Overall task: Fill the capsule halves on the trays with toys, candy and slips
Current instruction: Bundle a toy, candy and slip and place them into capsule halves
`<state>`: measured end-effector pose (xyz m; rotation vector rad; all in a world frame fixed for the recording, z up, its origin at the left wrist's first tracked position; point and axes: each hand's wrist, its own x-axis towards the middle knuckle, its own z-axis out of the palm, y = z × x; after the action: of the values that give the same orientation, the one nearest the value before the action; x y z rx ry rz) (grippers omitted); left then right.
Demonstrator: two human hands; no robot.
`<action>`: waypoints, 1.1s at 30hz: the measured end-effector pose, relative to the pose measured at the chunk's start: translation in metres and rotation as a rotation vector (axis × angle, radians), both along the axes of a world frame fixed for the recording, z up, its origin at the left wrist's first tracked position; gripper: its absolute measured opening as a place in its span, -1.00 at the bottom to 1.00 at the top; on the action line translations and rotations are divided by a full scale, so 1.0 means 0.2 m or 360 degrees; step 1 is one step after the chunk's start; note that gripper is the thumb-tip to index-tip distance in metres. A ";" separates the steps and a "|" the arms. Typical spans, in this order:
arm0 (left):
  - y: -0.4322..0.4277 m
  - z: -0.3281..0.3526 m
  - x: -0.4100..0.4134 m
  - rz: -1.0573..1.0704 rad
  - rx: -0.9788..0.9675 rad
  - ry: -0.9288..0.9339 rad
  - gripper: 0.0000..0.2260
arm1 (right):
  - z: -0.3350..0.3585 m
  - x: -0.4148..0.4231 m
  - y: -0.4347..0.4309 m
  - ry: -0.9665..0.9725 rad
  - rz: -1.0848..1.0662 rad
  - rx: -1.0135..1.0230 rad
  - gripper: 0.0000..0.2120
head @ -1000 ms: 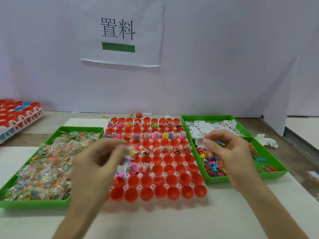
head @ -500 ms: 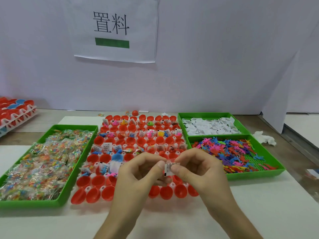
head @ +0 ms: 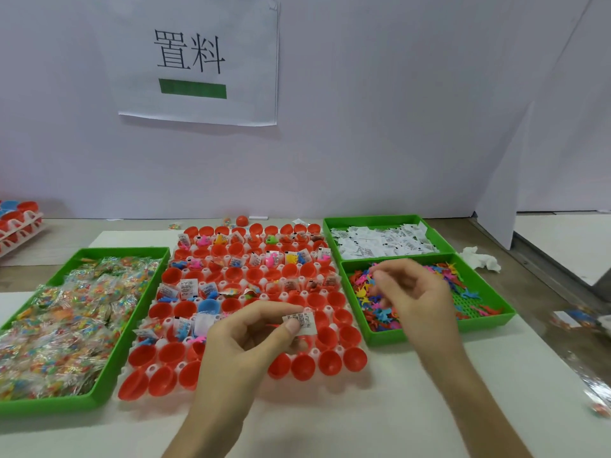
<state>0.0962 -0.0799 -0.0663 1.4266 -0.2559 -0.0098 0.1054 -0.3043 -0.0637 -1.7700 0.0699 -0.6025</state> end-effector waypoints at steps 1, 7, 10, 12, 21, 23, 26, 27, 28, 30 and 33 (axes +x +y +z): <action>0.00 0.00 0.00 0.0001 0.0000 0.0007 -0.85 | -0.01 0.02 -0.07 0.0075 -0.0154 -0.0124 -0.79; -0.01 0.00 -0.01 -0.0001 0.0023 -0.0002 -0.86 | -0.02 0.11 -0.30 0.0907 -0.0109 -0.0960 -0.87; -0.01 -0.01 0.00 -0.0017 0.0052 0.0004 -0.87 | -0.05 0.12 -0.29 0.0938 -0.0132 -0.0984 -0.83; -0.01 -0.02 0.00 -0.0018 0.0070 0.0014 -0.82 | -0.08 0.10 -0.29 0.0832 -0.0186 -0.0988 -0.84; -0.03 -0.02 -0.01 -0.0045 0.0020 0.0009 -0.87 | -0.11 0.08 -0.31 0.0568 -0.0293 -0.0867 -0.77; -0.02 -0.02 0.00 -0.0041 0.0037 0.0001 -0.88 | -0.11 0.08 -0.32 0.0483 -0.0296 -0.0820 -0.76; -0.02 -0.03 0.01 -0.0043 0.0052 0.0013 -0.85 | -0.09 0.08 -0.31 0.0327 -0.0253 -0.0659 -0.79; -0.01 -0.03 0.01 -0.0040 0.0052 0.0020 -0.85 | -0.08 0.08 -0.30 0.0265 -0.0226 -0.0578 -0.80; -0.02 -0.03 0.01 -0.0035 0.0051 0.0027 -0.86 | -0.06 0.07 -0.29 0.0201 -0.0184 -0.0465 -0.80; -0.02 -0.03 0.00 -0.0018 0.0044 0.0041 -0.88 | -0.01 0.05 -0.24 0.0103 -0.0038 -0.0160 -0.84; -0.02 -0.03 0.01 0.0011 0.0028 0.0073 -0.86 | 0.06 0.00 -0.11 0.0046 0.0313 0.0205 -0.85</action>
<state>0.0980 -0.0836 -0.0730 1.4427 -0.2137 -0.0390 0.1049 -0.3270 -0.0516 -1.6374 -0.0443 -0.4210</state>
